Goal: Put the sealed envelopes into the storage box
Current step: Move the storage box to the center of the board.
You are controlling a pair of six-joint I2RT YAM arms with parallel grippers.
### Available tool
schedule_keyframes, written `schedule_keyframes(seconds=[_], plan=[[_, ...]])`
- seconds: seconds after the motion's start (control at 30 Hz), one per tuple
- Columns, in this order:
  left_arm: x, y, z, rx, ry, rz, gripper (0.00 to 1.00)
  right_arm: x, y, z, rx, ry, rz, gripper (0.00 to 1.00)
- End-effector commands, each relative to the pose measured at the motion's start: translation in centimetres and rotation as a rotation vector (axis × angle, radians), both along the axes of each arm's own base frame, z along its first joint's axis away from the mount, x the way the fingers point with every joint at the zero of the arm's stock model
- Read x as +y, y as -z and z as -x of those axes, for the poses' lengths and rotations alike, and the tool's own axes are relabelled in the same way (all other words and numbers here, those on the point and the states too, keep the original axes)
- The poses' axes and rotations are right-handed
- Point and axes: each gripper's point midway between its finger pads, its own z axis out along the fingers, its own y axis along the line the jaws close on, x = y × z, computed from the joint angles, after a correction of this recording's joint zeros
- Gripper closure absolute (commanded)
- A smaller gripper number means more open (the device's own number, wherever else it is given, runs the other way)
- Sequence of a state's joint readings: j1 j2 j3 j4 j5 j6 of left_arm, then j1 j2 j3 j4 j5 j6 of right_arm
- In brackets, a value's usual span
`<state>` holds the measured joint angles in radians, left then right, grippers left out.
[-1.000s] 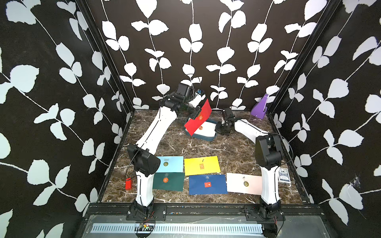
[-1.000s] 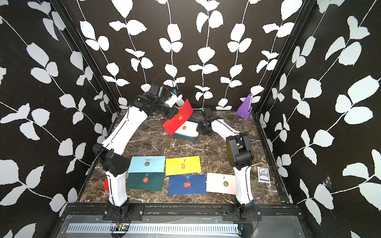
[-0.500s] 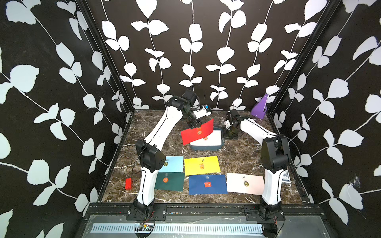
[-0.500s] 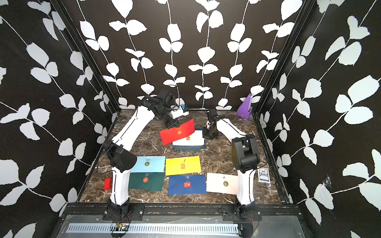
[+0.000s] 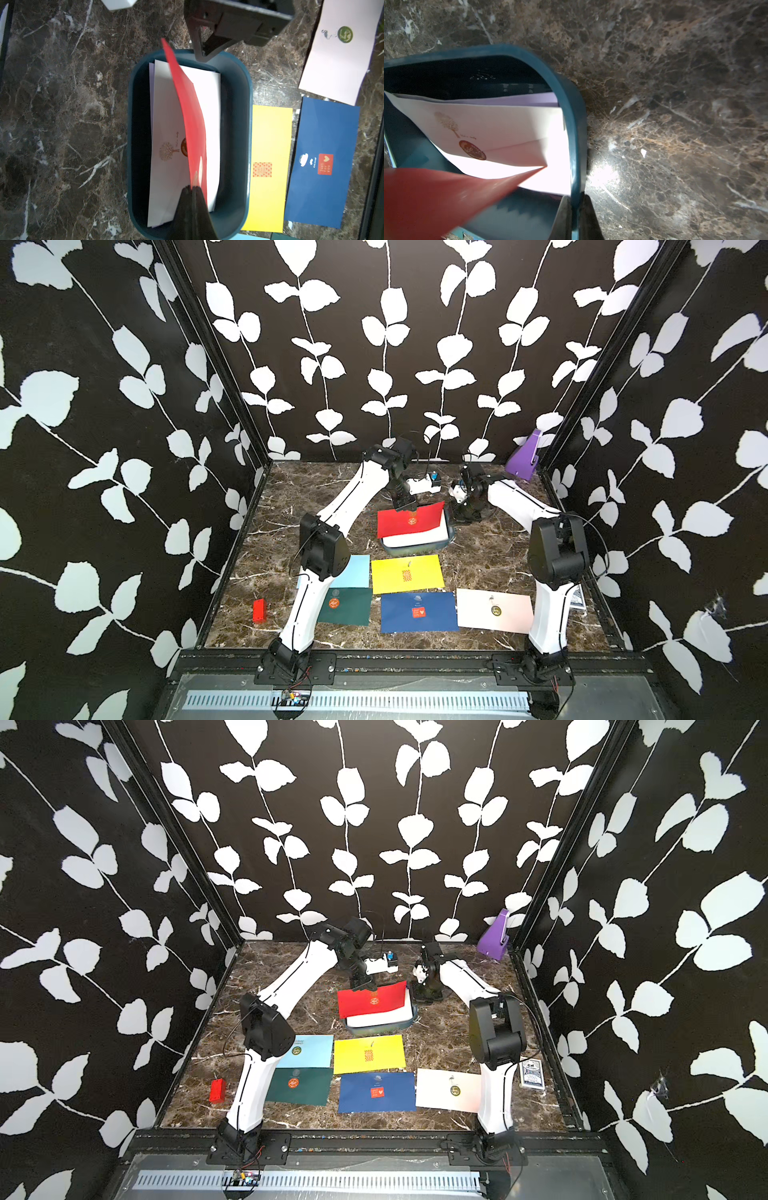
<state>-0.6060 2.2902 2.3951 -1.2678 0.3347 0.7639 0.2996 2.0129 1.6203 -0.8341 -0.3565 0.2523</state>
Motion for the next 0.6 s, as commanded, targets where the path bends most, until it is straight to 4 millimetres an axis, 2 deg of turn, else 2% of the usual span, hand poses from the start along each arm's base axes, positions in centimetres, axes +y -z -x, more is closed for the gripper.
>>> schedule_keyframes(seconds=[0.0,0.3,0.57], plan=[[-1.0,-1.7,-1.0,-0.070,0.027,0.061,1.00,0.3,-0.5,0.8,-0.004,-0.019,-0.030,0.97],[-1.5,1.4,-2.5,-0.081,0.017,0.033,1.00,0.6,-0.2,0.8,-0.003,0.009,-0.060,0.98],[-0.8,4.7,-2.2,-0.022,0.015,-0.032,1.00,0.5,-0.1,0.5,-0.009,0.065,-0.066,0.97]])
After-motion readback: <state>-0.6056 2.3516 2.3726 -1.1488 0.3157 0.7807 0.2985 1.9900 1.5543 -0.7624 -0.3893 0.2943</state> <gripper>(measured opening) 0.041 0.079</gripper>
